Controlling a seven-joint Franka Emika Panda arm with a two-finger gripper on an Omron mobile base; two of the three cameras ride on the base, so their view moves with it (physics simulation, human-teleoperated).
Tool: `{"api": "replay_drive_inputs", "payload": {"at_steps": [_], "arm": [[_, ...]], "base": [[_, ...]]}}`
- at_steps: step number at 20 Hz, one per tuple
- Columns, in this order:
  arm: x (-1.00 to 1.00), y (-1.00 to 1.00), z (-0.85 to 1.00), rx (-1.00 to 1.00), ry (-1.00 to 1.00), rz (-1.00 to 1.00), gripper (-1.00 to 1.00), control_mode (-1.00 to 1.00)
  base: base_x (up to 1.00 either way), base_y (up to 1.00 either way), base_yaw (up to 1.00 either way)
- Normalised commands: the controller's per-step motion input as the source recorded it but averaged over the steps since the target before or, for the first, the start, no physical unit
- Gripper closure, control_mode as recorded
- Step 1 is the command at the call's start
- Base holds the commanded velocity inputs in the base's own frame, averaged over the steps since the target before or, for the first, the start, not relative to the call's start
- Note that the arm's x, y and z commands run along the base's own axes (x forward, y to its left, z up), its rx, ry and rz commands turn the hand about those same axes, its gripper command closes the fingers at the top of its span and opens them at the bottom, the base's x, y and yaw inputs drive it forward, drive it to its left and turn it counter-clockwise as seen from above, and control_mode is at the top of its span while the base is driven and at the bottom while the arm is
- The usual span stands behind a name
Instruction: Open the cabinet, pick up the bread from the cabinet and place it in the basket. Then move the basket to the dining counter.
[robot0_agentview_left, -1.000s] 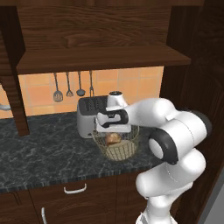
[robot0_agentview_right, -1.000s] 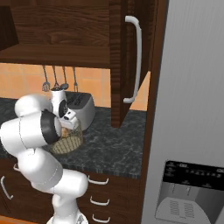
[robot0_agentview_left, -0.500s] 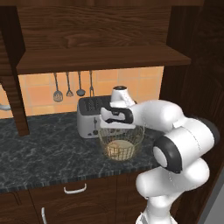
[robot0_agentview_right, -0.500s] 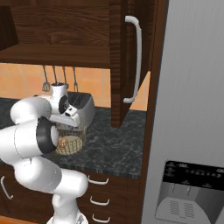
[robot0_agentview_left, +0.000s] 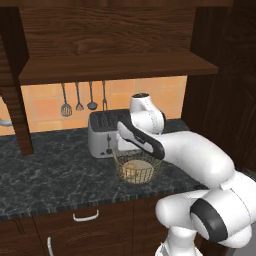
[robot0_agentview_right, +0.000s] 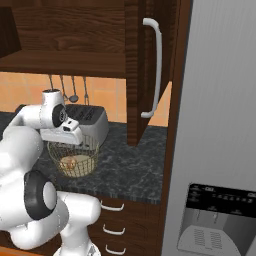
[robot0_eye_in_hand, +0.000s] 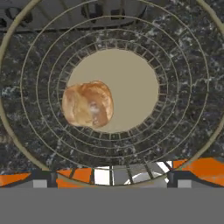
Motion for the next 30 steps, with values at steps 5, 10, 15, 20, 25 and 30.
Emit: {"api": "replay_drive_inputs", "payload": {"at_steps": [5,10,15,20,25,30], "arm": [[-0.60,0.05,0.00,-0.15,0.00,0.38,-1.00,-1.00],[0.01,0.00,-0.12,-0.02,0.02,0.40,-1.00,-1.00],[0.29,0.14,-0.37,0.00,0.07,0.39,-1.00,-1.00],[0.89,0.27,-0.41,0.00,0.05,0.34,-1.00,-1.00],[0.20,0.12,-0.43,-0.01,0.08,0.30,-1.00,-1.00],[-0.13,-0.20,-0.57,0.00,0.03,0.20,-1.00,-1.00]], "base": [[0.00,0.00,0.00],[0.00,0.00,0.00],[0.00,0.00,0.00],[0.00,0.00,0.00],[0.00,0.00,0.00],[0.00,0.00,0.00]]}}
